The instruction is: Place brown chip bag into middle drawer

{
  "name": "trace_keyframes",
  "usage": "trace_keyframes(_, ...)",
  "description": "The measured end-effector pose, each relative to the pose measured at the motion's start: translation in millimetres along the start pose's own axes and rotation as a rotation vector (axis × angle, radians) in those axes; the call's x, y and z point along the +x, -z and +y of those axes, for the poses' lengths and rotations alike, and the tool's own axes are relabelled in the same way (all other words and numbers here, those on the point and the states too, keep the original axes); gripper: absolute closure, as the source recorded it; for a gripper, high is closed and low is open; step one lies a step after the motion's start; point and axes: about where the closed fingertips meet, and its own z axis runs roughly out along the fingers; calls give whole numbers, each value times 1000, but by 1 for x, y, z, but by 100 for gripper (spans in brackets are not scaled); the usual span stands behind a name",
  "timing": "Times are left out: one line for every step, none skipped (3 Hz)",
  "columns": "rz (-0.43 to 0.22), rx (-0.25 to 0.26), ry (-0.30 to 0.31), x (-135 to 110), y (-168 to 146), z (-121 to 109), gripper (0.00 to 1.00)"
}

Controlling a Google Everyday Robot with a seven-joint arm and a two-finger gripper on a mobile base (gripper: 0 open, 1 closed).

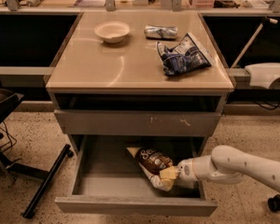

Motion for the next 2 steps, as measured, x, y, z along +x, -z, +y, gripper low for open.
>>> trace_keyframes(0,0,0,0,0,0,58)
trace_keyframes(0,0,0,0,0,0,35)
